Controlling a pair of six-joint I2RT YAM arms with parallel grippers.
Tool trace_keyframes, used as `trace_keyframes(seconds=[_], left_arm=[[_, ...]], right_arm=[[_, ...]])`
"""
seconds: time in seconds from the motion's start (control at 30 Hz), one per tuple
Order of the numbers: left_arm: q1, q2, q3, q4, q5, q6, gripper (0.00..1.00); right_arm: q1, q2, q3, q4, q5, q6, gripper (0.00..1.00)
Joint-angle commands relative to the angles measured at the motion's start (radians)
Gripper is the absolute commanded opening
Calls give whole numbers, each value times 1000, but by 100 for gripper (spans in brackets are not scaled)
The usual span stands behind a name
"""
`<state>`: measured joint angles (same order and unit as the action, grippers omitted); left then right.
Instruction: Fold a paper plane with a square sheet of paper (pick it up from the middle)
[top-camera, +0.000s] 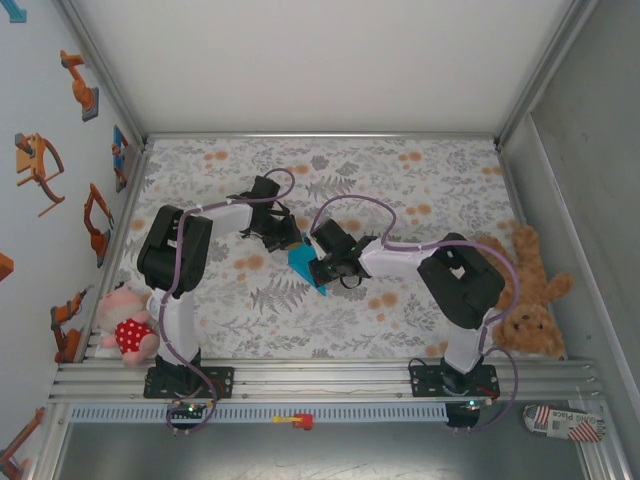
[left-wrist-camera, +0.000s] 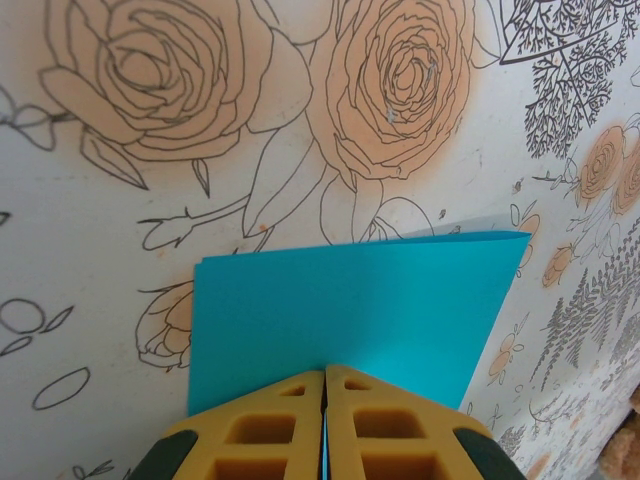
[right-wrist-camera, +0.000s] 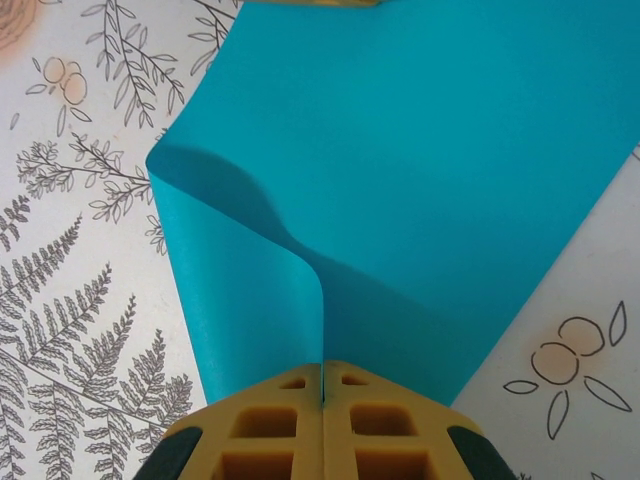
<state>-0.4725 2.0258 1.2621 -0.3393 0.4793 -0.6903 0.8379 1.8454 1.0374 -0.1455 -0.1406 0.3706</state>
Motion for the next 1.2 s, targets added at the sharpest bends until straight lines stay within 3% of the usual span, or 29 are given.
trace_keyframes(seconds=[0.0, 0.83, 1.17], left_arm=[[-11, 45, -11, -64, -23, 21, 10], [-11, 34, -4, -67, -19, 17, 10], [9, -130, -36, -38, -54, -34, 20]], right_arm=[[-7, 21, 30, -25, 6, 4, 0], [-11, 33, 36, -35, 7, 3, 0], [-11, 43, 23, -41, 5, 6, 0]])
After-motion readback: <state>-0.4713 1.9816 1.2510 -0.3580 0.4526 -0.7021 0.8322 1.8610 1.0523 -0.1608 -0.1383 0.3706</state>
